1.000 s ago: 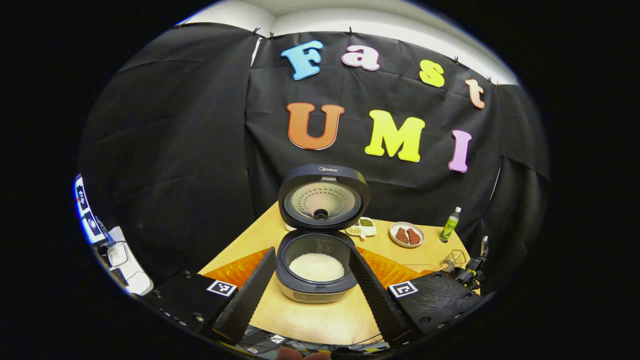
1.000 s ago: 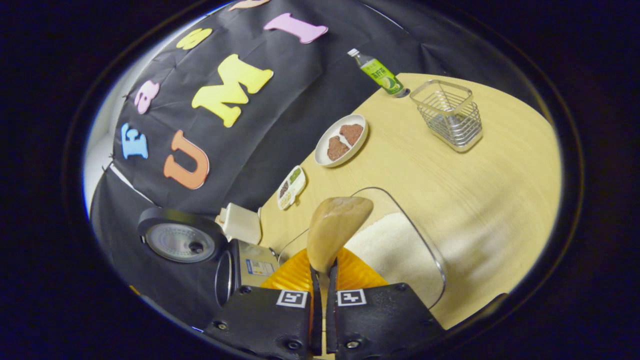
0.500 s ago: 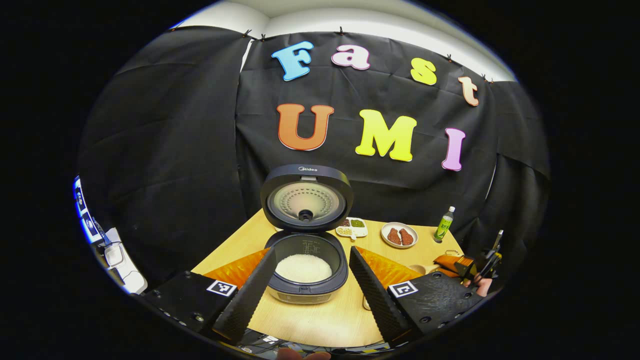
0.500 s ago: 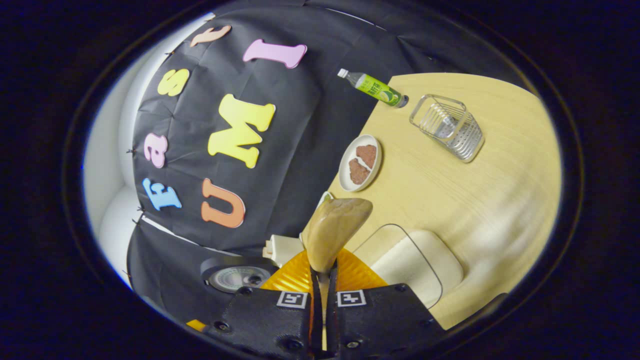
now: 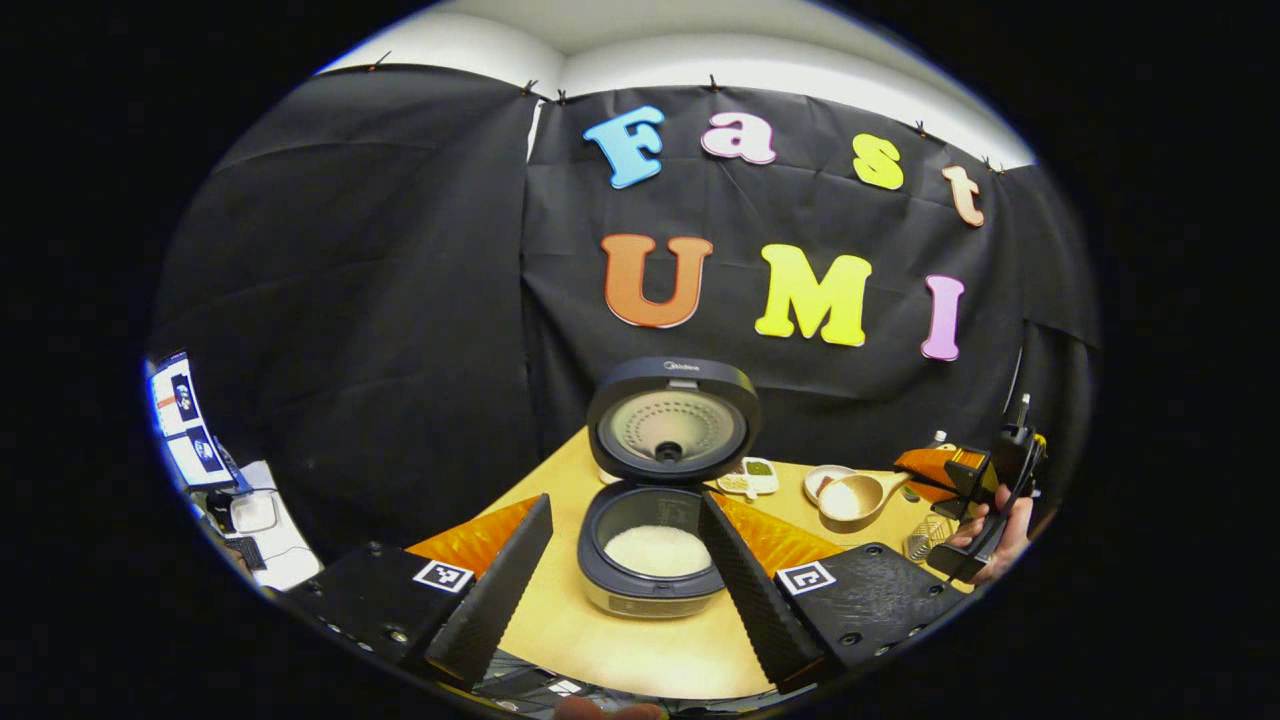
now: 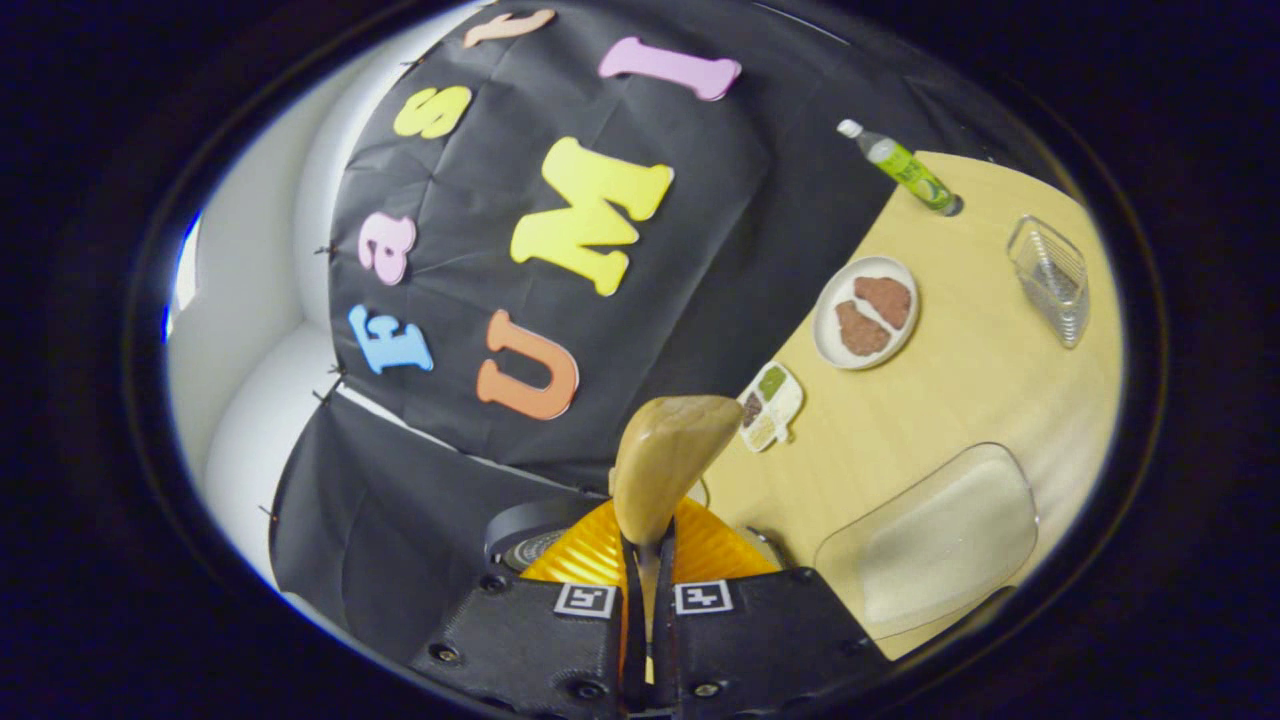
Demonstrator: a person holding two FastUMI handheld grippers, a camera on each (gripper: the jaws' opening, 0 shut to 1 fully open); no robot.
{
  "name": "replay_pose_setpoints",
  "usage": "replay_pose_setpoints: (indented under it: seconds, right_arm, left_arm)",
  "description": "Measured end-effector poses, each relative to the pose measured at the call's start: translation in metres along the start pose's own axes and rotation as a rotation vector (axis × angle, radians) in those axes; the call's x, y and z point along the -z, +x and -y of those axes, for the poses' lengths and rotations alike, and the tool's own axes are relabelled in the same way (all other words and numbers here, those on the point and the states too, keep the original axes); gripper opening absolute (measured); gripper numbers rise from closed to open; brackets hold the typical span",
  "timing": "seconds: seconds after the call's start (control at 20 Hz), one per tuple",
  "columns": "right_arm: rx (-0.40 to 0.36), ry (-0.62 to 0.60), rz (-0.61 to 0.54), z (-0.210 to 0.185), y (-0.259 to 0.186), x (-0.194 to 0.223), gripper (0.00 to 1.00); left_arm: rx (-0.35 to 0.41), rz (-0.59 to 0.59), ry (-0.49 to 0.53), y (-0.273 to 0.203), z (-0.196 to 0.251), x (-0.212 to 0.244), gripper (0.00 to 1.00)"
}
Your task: Close the left gripper, press the button to open the rice cooker; take a wooden spoon from the chopstick holder with the right hand, scoop a spoonful of rice and pour it into the rice cooker, then put the wooden spoon back into the chopstick holder.
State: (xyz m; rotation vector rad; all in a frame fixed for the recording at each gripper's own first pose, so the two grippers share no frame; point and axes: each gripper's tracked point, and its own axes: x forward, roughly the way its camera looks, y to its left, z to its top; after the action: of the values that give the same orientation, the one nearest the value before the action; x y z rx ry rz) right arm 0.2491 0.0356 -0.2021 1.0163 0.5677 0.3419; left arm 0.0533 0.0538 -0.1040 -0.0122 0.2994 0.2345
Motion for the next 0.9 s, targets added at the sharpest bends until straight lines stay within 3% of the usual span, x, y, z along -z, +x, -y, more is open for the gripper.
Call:
replay_pose_setpoints:
  seconds: [0.05,0.35,0.55,0.7,0.9]
  right_arm:
    - [-0.015,-0.027,-0.021,-0.015,0.013,0.009,0.08]
    - [-0.043,-0.174,-0.146,-0.066,0.073,0.071,0.08]
    - [0.025,-0.283,-0.161,-0.066,0.097,0.097,0.08]
    - [0.08,-0.429,-0.138,-0.07,0.108,0.104,0.08]
    - [0.139,-0.574,-0.099,-0.072,0.117,0.115,0.08]
  left_arm:
    - [-0.013,0.013,-0.016,-0.004,-0.007,-0.001,0.95]
    - [-0.049,0.072,-0.035,-0.025,-0.029,-0.006,0.95]
    - [-0.029,0.089,0.001,-0.029,-0.046,-0.006,0.95]
    - [0.016,0.129,0.025,-0.032,-0.053,-0.011,0.95]
    - [0.061,0.172,0.007,-0.034,-0.069,-0.017,0.95]
